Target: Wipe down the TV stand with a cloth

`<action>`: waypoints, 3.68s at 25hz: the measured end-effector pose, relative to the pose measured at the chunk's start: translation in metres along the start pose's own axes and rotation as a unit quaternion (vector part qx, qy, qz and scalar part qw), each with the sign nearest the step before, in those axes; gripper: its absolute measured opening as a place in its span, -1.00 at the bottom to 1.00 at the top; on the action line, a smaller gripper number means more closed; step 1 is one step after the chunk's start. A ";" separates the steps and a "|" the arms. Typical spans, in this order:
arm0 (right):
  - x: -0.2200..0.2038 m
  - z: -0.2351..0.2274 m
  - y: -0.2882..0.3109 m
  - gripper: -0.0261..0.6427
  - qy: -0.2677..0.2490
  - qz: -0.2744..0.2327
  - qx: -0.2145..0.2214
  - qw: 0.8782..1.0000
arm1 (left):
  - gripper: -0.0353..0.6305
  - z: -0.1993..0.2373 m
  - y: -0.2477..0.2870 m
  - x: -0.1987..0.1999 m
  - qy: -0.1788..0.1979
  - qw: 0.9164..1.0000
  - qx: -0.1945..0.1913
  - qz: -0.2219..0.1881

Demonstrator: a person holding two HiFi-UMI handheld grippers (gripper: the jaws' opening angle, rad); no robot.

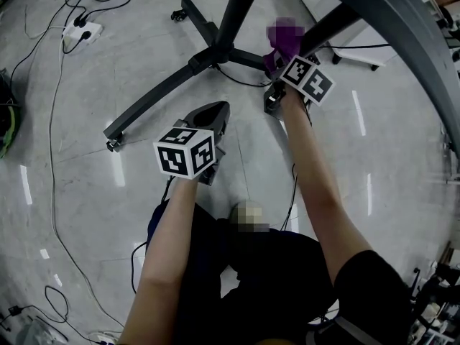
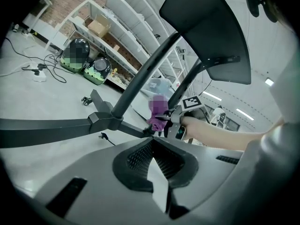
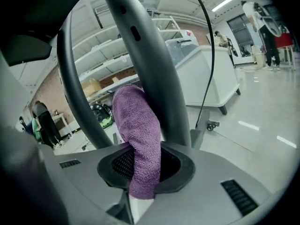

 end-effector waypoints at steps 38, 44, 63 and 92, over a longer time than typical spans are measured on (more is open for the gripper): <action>0.147 0.072 -0.142 -0.66 -0.204 -0.216 0.007 0.955 | -0.88 0.004 -0.013 0.002 0.015 0.999 -0.006 0.038; 0.171 0.050 -0.152 -0.66 -0.213 -0.239 -0.060 0.945 | -0.87 0.006 -0.015 0.002 0.005 0.999 -0.003 0.036; 0.055 0.006 -0.058 -0.66 -0.183 -0.075 -0.103 0.975 | -0.87 0.019 -0.026 0.005 -0.011 0.999 0.009 0.030; -0.071 -0.062 -0.006 -0.66 -0.179 0.107 -0.090 0.974 | -0.87 0.022 -0.026 0.002 -0.020 0.999 0.005 0.031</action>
Point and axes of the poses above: the fingertips, and each gripper's own axes: y forward along the fingers, z to its left, x out of its top, the point moved 3 cm from there along -y, backward along the fingers
